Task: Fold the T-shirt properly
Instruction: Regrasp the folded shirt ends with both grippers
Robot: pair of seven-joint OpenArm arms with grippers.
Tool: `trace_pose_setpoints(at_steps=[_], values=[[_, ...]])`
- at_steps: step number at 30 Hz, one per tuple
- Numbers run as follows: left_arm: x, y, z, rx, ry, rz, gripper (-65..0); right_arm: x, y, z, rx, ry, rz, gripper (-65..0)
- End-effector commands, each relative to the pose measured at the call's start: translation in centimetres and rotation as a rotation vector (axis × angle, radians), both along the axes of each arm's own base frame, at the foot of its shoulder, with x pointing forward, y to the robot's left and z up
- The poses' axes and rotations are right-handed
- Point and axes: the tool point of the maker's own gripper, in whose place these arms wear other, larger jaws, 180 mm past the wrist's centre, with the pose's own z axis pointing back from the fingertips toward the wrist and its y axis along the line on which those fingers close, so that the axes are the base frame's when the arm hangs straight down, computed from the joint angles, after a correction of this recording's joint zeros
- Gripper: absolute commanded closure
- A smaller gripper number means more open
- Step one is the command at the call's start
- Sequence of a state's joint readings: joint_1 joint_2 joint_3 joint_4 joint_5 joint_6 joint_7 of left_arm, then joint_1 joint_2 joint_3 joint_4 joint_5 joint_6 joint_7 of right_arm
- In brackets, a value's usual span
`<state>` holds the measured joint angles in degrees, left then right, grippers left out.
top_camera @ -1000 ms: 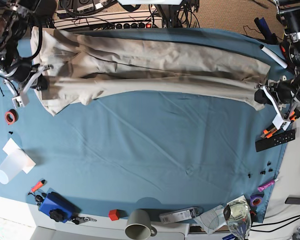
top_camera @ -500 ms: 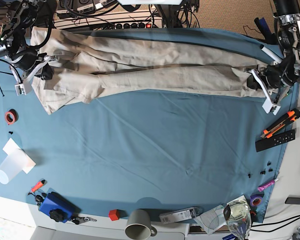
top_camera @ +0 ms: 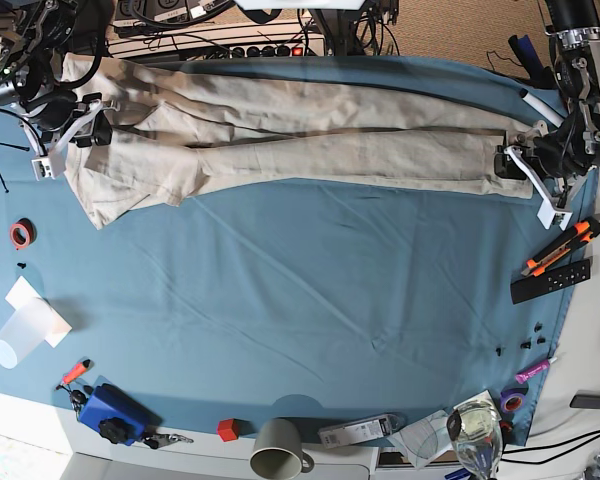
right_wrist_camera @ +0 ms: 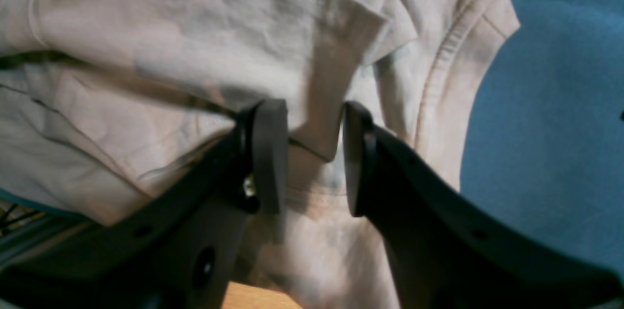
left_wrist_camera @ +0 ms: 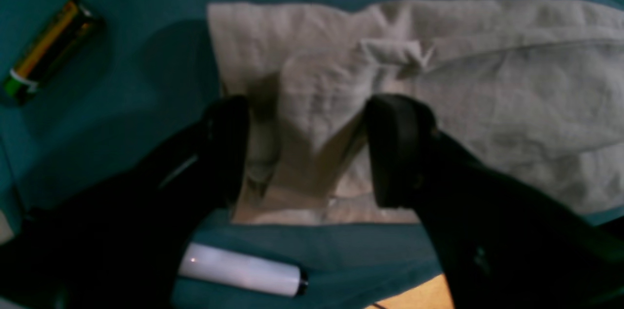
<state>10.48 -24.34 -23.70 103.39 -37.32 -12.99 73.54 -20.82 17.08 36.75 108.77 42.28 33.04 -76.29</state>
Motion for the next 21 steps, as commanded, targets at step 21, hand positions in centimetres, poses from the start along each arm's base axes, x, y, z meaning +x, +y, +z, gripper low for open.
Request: trace_pose_setpoints(at_steps=[21], values=[[-3.0, -1.5, -4.9, -0.101, 0.105, 0.102, -22.0, 0.8, 0.1, 1.3, 0.009, -0.056, 0.011, -19.8]])
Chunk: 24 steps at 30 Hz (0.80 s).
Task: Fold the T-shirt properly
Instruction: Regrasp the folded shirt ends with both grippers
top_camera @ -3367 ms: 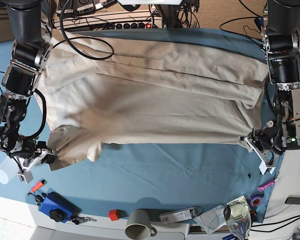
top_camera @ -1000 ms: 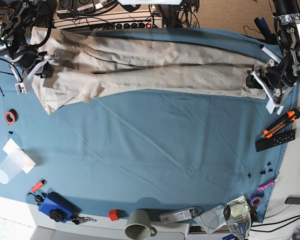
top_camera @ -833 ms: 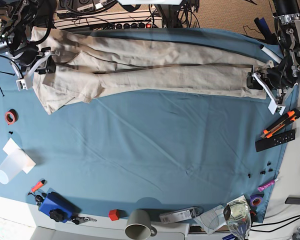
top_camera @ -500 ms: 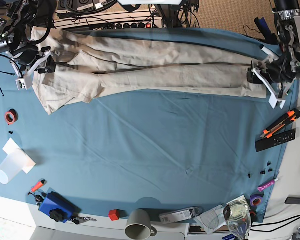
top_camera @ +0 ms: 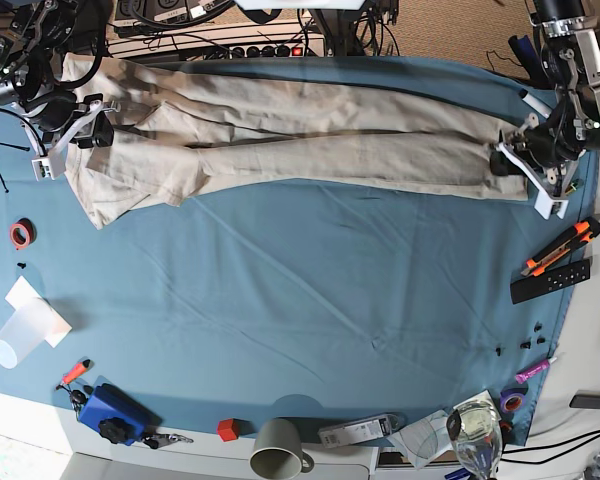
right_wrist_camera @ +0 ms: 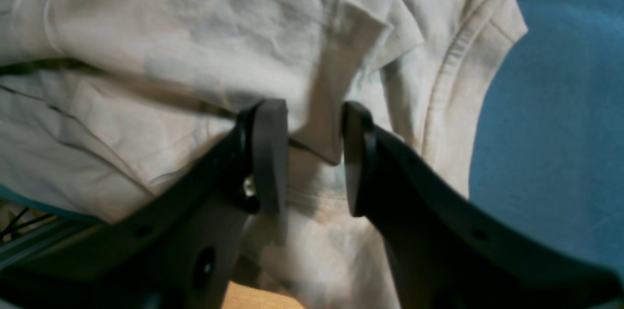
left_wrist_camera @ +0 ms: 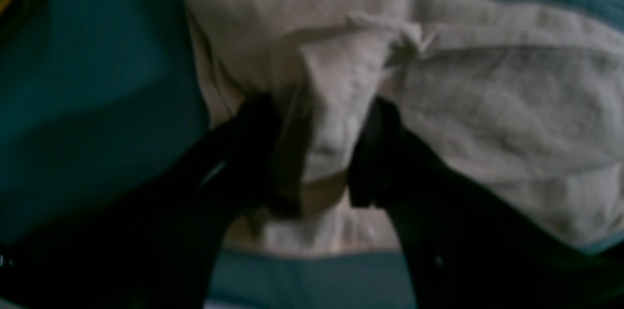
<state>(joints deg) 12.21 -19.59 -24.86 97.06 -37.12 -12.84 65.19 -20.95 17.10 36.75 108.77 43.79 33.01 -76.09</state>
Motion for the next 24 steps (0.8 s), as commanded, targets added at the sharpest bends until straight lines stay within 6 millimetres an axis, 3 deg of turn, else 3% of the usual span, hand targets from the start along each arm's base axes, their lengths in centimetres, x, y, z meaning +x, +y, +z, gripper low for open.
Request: trace_pose_setpoints(at_steps=[1, 4, 5, 10, 16, 24], values=[[-2.9, -0.3, -2.3, -0.004, 0.149, -0.01, -19.1, 0.7, -0.3, 1.1, -0.014, -0.042, 0.005, -19.8], [-3.5, -0.3, -2.7, -0.017, 0.184, 0.001, -2.7, 0.7, -0.3, 1.2, -0.014, -0.046, 0.005, -19.8], [-3.5, -0.4, -2.6, -0.021, 0.185, -0.001, 0.0, 0.8, -0.3, 1.2, -0.014, -0.047, 0.005, -19.8], [-2.3, -0.7, -1.8, -0.037, 0.159, -0.012, 0.0, 1.2, -0.6, 1.6, -0.021, -0.072, 0.007, -19.7], [0.6, -0.4, 1.4, -0.006, 0.042, -0.018, 0.0, 1.9, -1.3, 2.5, -0.044, -0.098, 0.007, -19.7], [2.0, -0.4, 4.3, 0.032, -0.066, -0.034, 0.0, 3.2, -1.4, 3.5, -0.044, -0.147, 0.003, -19.7]])
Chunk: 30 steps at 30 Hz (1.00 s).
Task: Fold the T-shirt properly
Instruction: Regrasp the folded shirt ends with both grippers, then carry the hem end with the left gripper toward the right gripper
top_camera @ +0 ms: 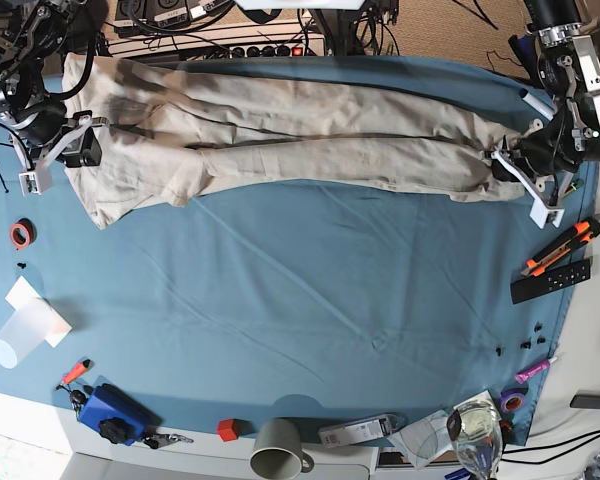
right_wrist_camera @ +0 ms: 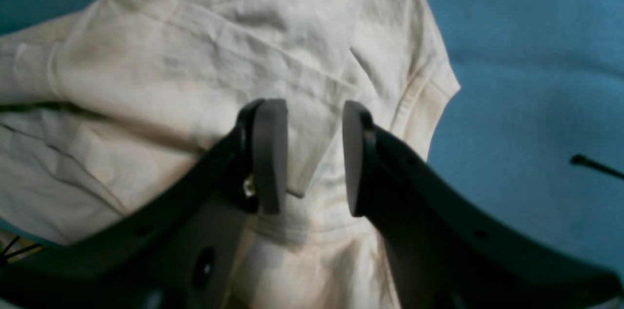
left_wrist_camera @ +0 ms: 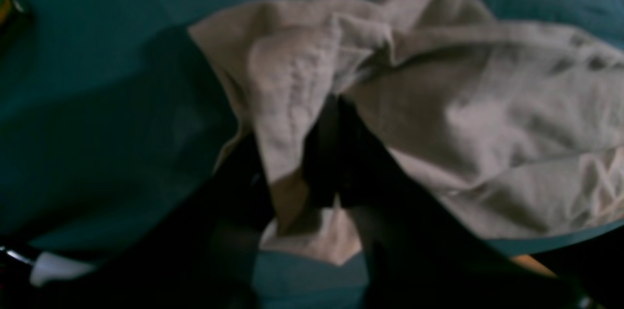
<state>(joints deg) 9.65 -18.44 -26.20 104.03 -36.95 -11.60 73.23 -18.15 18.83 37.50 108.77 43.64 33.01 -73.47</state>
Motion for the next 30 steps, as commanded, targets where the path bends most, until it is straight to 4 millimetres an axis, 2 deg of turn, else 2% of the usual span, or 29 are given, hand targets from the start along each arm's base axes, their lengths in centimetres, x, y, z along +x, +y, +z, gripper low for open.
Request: trace_pose_setpoints(at_steps=[1, 5, 8, 15, 18, 21, 30], values=[[1.0, 0.6, 1.5, 0.015, -0.061, 0.002, 0.0, 0.9, -0.3, 1.4, -0.015, -0.052, 0.009, -19.7], [1.3, 1.9, 2.7, 0.024, -0.1, 0.043, 0.0, 0.9, -0.3, 1.5, -0.015, -0.056, 0.009, -19.7], [1.2, 1.2, 3.8, -0.044, -0.145, -0.003, 0.0, 1.0, -0.3, 1.6, -0.014, -0.063, 0.008, -19.7], [-0.3, -4.1, 8.0, -0.179, -0.291, -0.269, 0.0, 1.3, -0.7, 1.7, -0.04, -0.081, -0.002, -19.7], [-1.5, -5.9, 9.0, -0.193, -0.319, -0.334, 0.0, 1.3, -0.8, 1.7, -0.042, -0.079, -0.003, -19.7], [-2.4, -8.1, 9.2, -0.223, -0.322, -0.384, 0.0, 1.3, -0.8, 1.7, -0.042, -0.079, -0.003, -19.7], [-3.1, -17.2, 8.4, -0.364, -0.326, -0.519, 0.0, 1.2, -0.6, 1.6, -0.038, -0.078, -0.005, -19.7]])
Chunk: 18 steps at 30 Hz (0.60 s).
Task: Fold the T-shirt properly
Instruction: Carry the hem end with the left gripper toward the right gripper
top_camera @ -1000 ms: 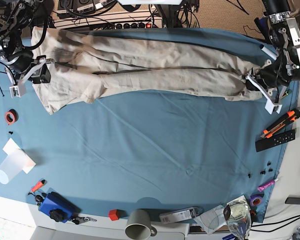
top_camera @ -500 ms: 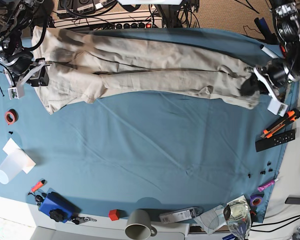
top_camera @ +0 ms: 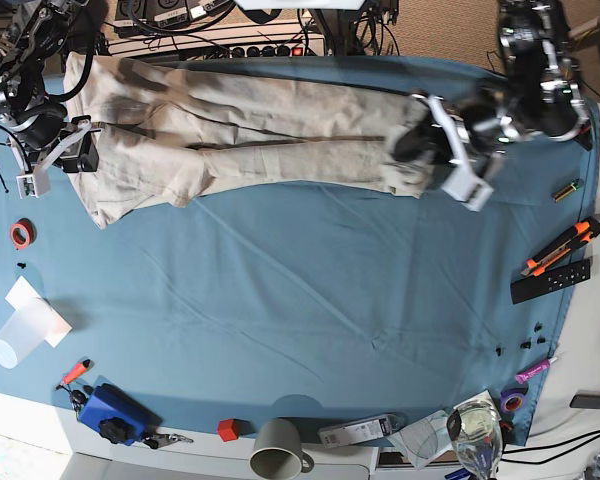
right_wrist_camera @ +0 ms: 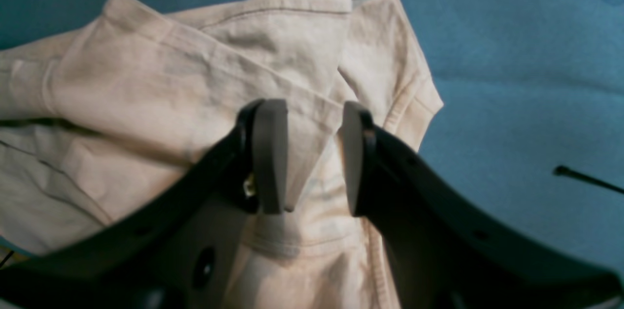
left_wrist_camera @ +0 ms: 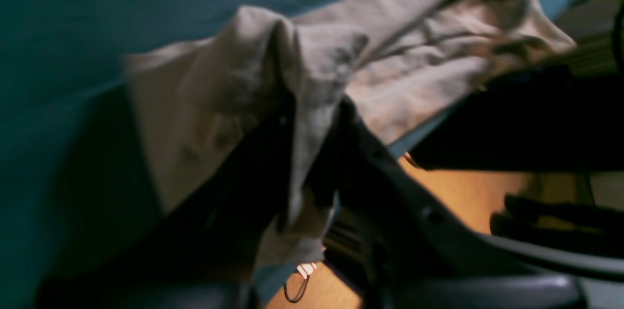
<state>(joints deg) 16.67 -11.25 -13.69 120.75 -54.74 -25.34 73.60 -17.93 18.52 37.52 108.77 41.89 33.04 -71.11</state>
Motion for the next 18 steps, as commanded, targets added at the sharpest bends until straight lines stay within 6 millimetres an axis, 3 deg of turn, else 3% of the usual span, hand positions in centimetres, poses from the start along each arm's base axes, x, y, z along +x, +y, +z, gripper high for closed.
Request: trace_pose_setpoints(at_steps=[1, 9, 12, 18], values=[[0.5, -1.2, 1.4, -0.049, -0.05, -0.013, 0.0, 0.8, -0.4, 1.4, -0.021, -0.048, 0.007, -19.7], [1.5, -8.5, 2.7, -0.087, -0.141, -0.092, 0.0, 0.6, -0.7, 1.2, -0.04, -0.037, 0.002, -19.7], [2.0, -10.4, 2.3, -0.054, -0.15, -0.092, 0.0, 0.6, -0.7, 1.2, -0.04, -0.035, 0.001, -19.7], [1.1, -14.3, 2.2, -0.03, -0.181, -0.161, 0.0, 0.6, -0.7, 1.2, -0.04, -0.034, 0.001, -19.7]])
